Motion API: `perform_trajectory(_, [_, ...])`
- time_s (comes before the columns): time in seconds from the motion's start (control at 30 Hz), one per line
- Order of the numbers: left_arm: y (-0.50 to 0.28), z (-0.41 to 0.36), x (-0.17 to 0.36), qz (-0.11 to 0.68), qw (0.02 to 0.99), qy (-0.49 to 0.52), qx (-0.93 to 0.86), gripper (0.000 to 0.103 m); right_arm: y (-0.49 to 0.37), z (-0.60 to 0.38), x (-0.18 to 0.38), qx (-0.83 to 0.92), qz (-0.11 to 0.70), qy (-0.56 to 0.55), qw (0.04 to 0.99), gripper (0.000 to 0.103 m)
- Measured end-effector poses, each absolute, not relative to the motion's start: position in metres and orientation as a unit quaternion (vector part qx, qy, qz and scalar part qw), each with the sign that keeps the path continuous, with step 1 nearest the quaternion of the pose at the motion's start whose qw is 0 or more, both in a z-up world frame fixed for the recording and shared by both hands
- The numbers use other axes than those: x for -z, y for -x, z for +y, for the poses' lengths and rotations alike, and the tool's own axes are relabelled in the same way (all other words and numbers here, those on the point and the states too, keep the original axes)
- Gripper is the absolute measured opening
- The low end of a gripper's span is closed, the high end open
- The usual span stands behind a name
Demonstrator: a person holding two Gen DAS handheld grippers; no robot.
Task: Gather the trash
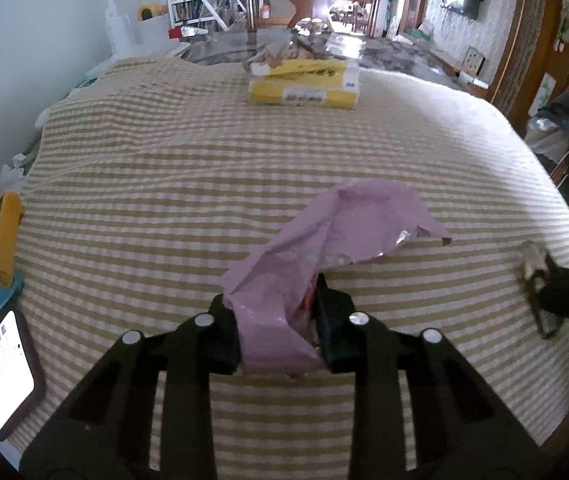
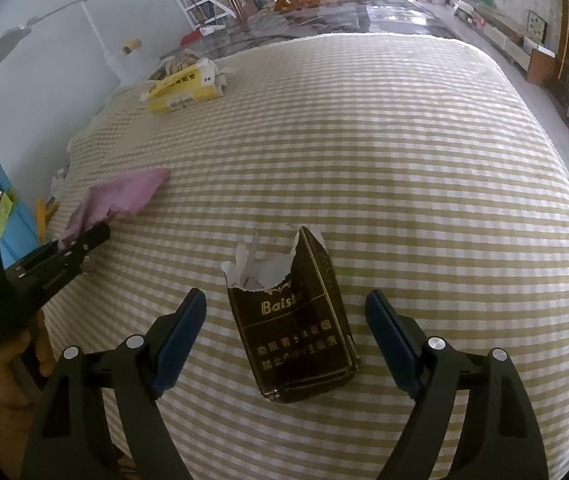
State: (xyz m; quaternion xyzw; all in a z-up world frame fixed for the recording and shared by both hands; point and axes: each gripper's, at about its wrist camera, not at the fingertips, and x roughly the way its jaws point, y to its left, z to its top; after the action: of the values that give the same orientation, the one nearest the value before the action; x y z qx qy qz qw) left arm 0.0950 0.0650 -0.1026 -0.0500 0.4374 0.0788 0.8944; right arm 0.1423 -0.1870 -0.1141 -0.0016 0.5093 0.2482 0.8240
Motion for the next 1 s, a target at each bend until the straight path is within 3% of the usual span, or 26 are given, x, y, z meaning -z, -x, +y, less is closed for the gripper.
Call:
perform_trajectory(0.07, [-0.093, 0.059, 0.096, 0.43, 0.898, 0.052, -0.071, 0.027, -0.14, -0.184, 0.114, -0.247, 0.507, 0.019, 0.825, 0.055])
perform_trajectory(0.2, [-0.094, 0.048, 0.084, 0.422, 0.903, 0.058, -0.056, 0.027, -0.138, -0.186, 0.113, -0.254, 0.504, 0.019, 0.825, 0.05])
perform_trajectory(0.7, [-0.105, -0.028, 0.048, 0.399, 0.915, 0.05, 0.031, 0.027, -0.14, -0.246, 0.063, -0.214, 0.434, -0.061, 0.873, 0.05])
perform_trajectory(1.0, [-0.132, -0.09, 0.043, 0.421, 0.895, 0.101, 0.107, 0.027, -0.146, -0.33, 0.041, -0.12, 0.402, -0.136, 0.897, 0.05])
